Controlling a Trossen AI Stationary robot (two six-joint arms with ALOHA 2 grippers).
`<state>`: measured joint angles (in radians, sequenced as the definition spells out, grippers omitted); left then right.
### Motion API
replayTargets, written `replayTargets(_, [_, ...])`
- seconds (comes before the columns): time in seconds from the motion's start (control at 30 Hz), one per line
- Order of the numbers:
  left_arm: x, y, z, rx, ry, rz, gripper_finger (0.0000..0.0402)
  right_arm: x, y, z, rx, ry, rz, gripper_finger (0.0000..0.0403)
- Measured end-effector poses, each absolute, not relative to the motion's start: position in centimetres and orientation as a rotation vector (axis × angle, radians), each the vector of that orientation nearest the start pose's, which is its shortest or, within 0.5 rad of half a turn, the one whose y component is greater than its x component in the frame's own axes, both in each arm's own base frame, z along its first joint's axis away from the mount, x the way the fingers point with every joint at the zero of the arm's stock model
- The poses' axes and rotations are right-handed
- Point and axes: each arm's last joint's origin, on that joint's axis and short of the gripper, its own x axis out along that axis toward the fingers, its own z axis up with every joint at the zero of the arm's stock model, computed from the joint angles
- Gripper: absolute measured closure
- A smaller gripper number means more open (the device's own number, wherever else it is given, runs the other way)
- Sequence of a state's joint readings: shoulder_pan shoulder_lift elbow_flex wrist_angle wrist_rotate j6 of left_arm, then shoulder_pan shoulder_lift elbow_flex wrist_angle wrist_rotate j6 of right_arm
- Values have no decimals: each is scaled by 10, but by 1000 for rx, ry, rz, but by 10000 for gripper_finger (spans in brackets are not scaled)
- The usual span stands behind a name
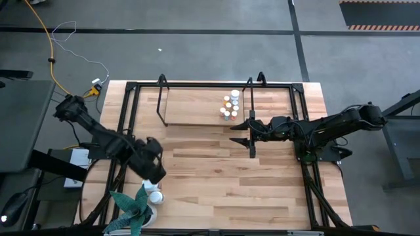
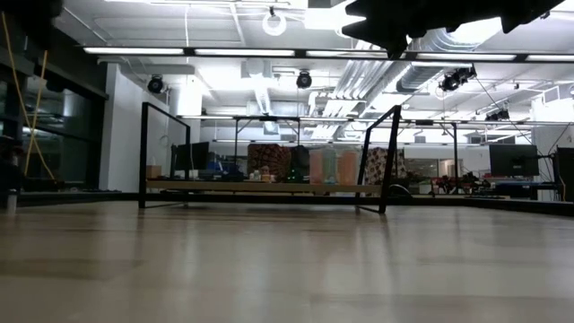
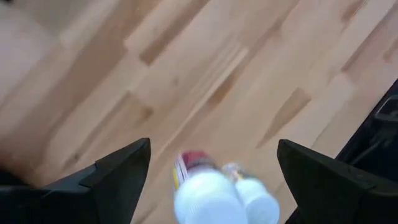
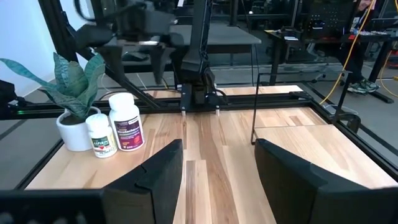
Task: Pick and place medicine bottles onto shelf by color
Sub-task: Put the white and purple pill bottle on the shelf
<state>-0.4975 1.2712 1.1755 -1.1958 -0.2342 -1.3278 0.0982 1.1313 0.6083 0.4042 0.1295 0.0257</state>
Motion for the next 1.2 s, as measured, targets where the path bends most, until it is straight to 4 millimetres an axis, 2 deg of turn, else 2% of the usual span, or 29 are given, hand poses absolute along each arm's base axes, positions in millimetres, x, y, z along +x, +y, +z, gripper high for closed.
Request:
replayTargets(0.23, [194,-131,281,-678,1263,555,62,245,20,261,12,114,-33,210])
replayTargets(0.37, [196,-142,271,-665,1325,563,62,245,20,261,13,114,-33,210])
replayTargets(0.83, [197,-147,265,-662,1370,566,62,245,20,261,13,113,-32,210])
replayTargets(1.2, [205,-154,249,-584,1454,550,62,245,20,261,13,114,-32,210])
